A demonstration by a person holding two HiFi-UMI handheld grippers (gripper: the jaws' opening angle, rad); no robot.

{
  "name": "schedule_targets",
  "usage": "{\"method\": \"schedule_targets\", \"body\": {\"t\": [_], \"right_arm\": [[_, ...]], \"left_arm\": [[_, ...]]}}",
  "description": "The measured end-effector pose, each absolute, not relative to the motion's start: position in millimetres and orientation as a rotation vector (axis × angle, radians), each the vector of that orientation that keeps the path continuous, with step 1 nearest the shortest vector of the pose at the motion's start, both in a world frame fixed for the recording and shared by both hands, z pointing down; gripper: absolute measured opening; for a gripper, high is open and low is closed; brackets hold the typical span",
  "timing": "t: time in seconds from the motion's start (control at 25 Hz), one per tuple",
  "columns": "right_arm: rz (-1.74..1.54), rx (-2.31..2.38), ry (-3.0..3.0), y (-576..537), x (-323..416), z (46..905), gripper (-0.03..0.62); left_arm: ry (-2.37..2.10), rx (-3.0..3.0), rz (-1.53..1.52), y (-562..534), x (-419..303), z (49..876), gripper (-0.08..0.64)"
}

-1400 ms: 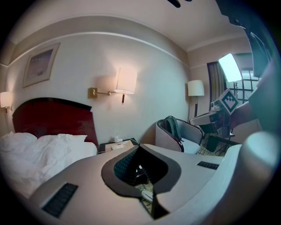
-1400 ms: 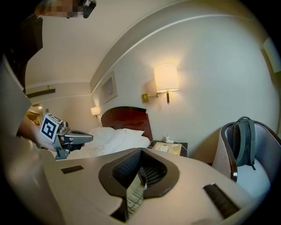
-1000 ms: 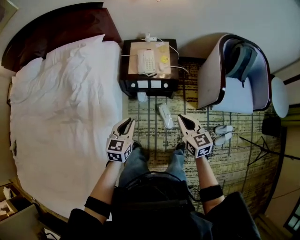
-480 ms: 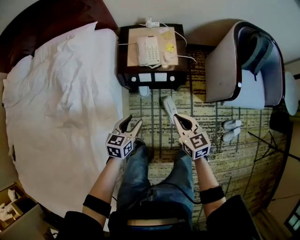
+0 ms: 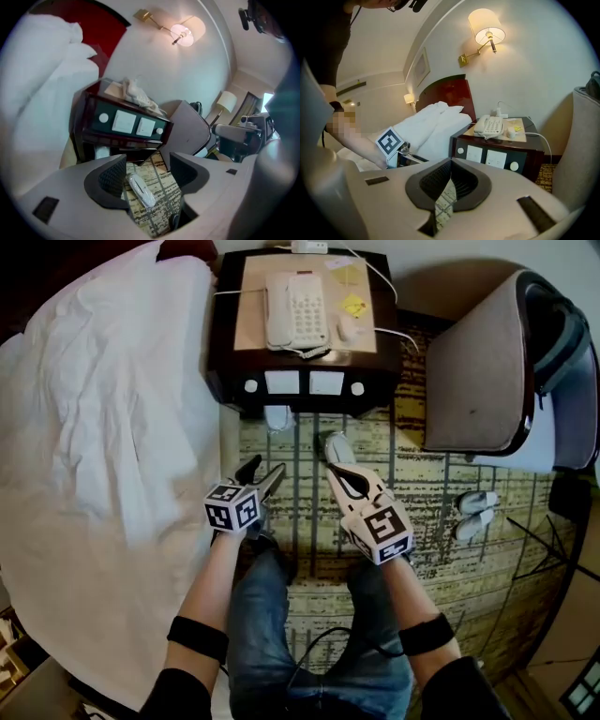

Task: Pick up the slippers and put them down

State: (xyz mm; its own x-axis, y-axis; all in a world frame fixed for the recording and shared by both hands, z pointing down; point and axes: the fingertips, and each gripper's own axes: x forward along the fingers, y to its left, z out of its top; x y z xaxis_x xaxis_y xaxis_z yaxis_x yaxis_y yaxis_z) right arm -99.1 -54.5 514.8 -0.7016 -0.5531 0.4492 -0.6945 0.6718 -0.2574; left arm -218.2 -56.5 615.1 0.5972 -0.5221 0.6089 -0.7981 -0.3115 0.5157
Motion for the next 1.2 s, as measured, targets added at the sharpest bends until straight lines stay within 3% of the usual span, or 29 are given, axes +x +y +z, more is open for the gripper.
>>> {"method": "schedule_targets", "body": {"t": [0.28,0.64,1.2], "right_arm": [[0.592,0.992,-2.571,-77.7,-116.3,639.8,0.002],[0.592,0.914,-2.631,-82.6,-160.1,739.7,0.002],[0.645,0.861,-2.676,-89.1,-182.4,822.3,0.0]], "left_arm": [[-0.965,1.909,0.379,-92.4,-235.0,760.1,0.356],[-1.049,1.795,0.463,-138.4,-267.3,917.5,0.369],[-0.876,1.81,0.35,-189.5,-259.7,1002.8,0.396]]}}
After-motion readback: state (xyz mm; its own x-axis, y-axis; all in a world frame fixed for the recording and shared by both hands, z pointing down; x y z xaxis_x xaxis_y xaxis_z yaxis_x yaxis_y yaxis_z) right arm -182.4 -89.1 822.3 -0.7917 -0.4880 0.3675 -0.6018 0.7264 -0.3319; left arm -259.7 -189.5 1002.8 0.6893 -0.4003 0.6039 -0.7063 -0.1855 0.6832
